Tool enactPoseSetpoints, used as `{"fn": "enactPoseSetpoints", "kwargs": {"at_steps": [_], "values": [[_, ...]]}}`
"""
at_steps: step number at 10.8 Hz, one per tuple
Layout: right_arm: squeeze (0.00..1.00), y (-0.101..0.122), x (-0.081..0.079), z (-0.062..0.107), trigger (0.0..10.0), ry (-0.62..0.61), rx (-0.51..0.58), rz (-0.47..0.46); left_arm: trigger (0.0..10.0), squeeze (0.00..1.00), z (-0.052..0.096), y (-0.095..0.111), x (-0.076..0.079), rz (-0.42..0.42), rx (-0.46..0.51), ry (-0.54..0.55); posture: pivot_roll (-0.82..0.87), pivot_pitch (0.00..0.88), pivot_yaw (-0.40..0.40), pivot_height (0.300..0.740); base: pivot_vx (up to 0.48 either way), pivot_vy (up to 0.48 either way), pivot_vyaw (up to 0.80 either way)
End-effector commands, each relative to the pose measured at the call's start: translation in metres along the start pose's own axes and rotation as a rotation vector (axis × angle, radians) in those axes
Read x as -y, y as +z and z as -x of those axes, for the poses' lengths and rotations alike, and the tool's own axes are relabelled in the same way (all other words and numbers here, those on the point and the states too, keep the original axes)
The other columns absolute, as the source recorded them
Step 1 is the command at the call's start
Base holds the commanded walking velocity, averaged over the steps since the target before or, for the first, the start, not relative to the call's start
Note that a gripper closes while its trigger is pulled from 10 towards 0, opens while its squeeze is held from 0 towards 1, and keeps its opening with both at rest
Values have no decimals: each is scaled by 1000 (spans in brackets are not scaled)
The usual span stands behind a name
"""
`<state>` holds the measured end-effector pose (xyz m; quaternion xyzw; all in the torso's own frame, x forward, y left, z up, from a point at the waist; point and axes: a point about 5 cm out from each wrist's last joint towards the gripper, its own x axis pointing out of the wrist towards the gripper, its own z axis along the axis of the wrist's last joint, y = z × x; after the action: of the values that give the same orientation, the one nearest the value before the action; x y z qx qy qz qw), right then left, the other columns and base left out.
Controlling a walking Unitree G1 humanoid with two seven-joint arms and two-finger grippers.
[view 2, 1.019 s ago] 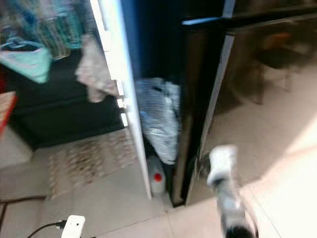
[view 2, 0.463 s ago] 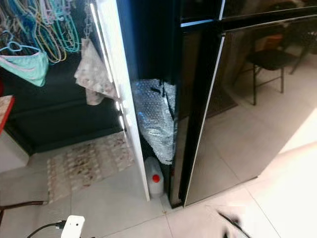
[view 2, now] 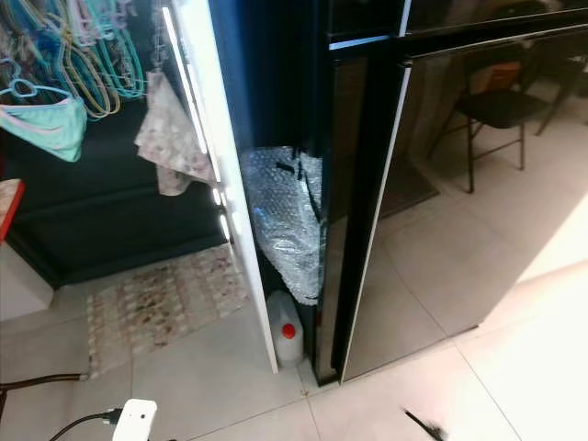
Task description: Restocking fridge
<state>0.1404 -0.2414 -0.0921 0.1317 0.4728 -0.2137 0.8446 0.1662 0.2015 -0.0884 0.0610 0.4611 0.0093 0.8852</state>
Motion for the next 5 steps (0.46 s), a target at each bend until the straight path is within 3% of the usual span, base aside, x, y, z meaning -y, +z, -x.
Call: {"fn": "enactPoseSetpoints", "kwargs": {"at_steps": [1, 2, 3, 5], "values": [[0, 3, -7, -1, 10000, 33, 4, 35, 10000, 0, 1, -5, -2, 5, -22, 5, -47, 0, 44, 740, 0, 0, 0], [0, 11, -11, -2, 10000, 57, 31, 134, 10000, 0, 1, -6, -1, 15, -22, 5, -42, 0, 36, 740, 0, 0, 0], [0, 20, -17, -2, 10000, 93, 52, 290, 10000, 0, 2, -8, -1, 155, 8, 40, -48, 0, 34, 740, 0, 0, 0], [0, 20, -23, -3, 10000, 109, 41, 351, 10000, 0, 5, 5, -2, 160, 181, 86, -33, 0, 23, 740, 0, 0, 0]]}}
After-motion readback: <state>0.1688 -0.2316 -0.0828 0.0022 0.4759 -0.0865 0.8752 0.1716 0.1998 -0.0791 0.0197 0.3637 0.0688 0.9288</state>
